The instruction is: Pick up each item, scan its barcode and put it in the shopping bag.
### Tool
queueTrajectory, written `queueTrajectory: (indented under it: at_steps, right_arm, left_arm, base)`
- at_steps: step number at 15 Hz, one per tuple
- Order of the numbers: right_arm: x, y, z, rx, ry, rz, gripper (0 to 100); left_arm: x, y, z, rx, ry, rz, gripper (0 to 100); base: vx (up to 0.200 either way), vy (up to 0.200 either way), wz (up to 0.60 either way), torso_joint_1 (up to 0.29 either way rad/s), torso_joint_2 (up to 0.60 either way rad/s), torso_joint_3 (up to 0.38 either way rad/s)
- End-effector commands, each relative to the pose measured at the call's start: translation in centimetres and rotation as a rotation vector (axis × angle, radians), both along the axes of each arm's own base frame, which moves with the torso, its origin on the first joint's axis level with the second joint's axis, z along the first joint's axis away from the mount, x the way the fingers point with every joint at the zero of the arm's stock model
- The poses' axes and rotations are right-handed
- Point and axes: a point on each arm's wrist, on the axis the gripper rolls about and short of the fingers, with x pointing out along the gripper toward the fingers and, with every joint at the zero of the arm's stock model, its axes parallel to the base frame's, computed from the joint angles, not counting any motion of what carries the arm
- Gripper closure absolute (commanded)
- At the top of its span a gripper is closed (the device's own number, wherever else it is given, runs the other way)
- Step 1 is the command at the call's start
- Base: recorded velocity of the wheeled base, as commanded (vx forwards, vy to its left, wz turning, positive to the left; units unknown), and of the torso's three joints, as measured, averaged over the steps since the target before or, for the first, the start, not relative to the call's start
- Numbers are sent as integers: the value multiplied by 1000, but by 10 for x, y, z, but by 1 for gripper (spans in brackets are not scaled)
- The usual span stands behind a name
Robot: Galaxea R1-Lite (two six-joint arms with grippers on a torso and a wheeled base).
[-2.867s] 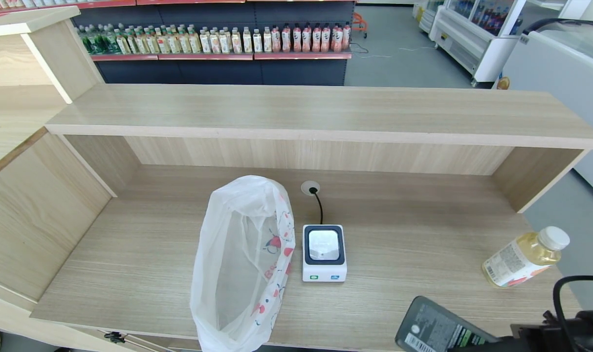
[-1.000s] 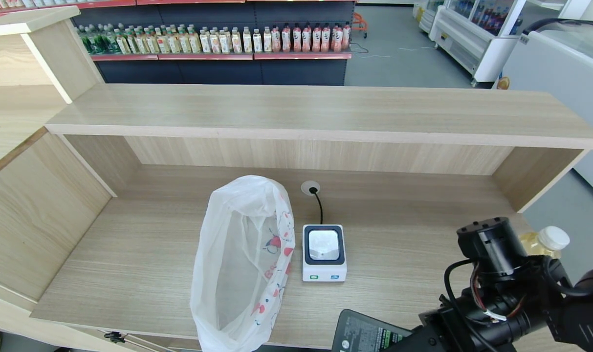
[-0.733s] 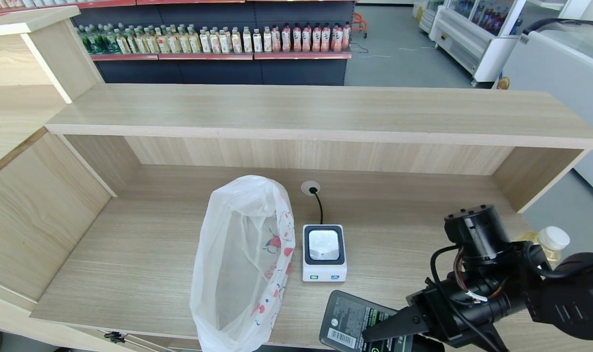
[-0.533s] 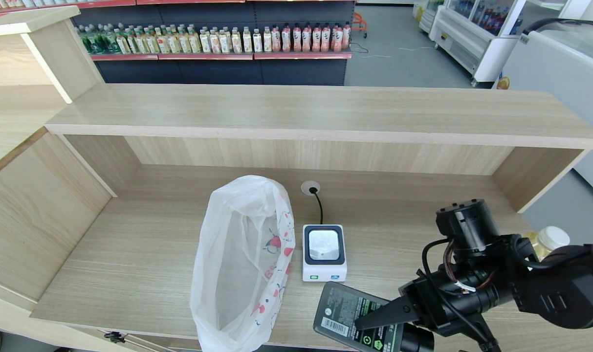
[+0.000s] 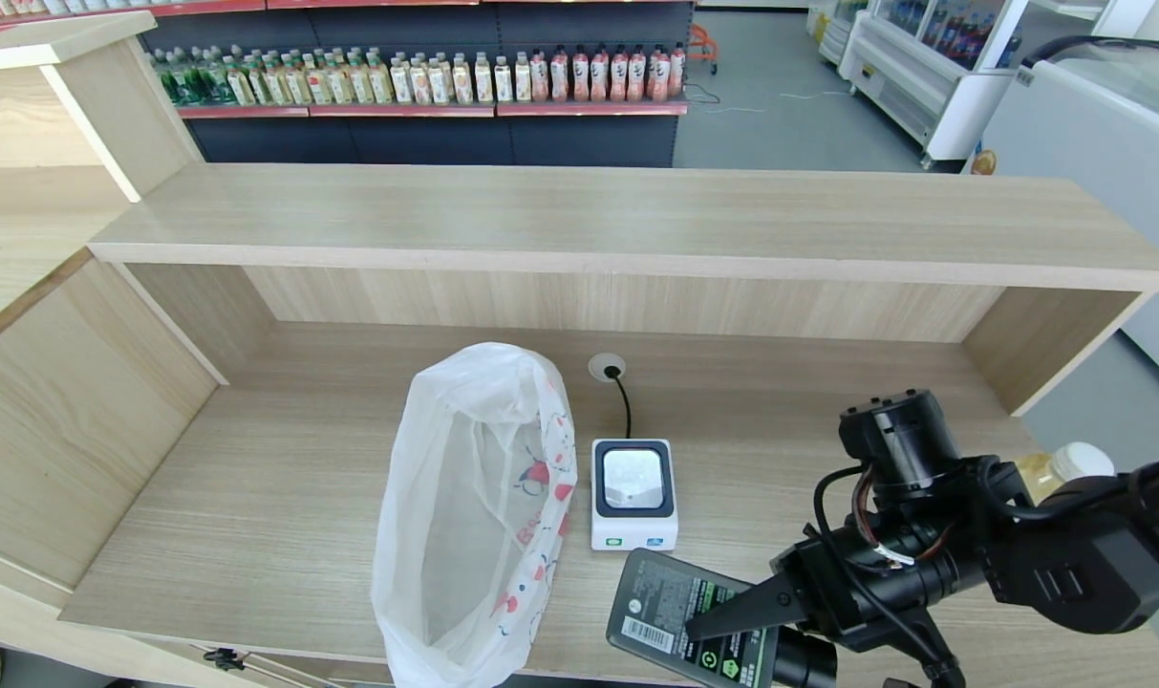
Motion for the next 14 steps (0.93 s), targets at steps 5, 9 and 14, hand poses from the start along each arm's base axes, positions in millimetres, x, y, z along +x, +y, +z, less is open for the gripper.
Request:
queueTrajectory:
  at_steps: [5,9,14]
  right_arm:
    - [-41,-40,62,75,89,-150,100]
    - [-71,-122,67,171,536,-575,100]
    - [-109,-127,44,74,1127,-616,100]
  left_arm:
    - [0,0,0,0,0,1,0]
    - [0,0,0,0,0,-1,0]
    - [0,0,0,0,0,-1,0]
  base:
    - [0,0,0,0,0,0]
    - [0,0,0,0,0,0]
    - [0,0,0,0,0,0]
